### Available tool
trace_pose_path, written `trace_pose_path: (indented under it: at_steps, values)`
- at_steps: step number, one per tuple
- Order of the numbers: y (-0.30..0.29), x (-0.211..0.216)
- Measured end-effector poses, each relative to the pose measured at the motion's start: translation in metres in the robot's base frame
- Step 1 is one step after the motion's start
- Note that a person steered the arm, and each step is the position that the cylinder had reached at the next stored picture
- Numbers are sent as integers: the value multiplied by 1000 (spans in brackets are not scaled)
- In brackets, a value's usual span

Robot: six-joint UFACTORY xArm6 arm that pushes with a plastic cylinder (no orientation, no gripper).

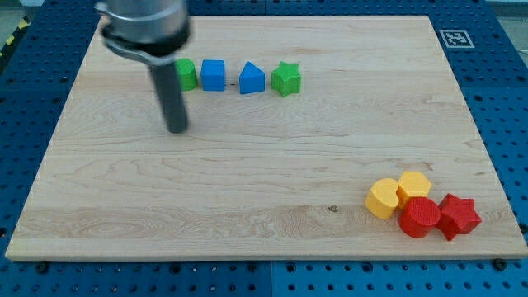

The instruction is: Separate the line of blocks

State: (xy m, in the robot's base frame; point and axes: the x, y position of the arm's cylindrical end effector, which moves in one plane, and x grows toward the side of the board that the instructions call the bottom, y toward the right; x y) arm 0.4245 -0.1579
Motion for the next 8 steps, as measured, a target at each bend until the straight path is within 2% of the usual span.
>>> trace_pose_path:
  at_steps: [1,2,4,5,6,8]
  values:
    - [-37,-67]
    - [-26,-93]
    - [35,-87]
    - [79,-60]
    - [120,-57]
    - [146,-64]
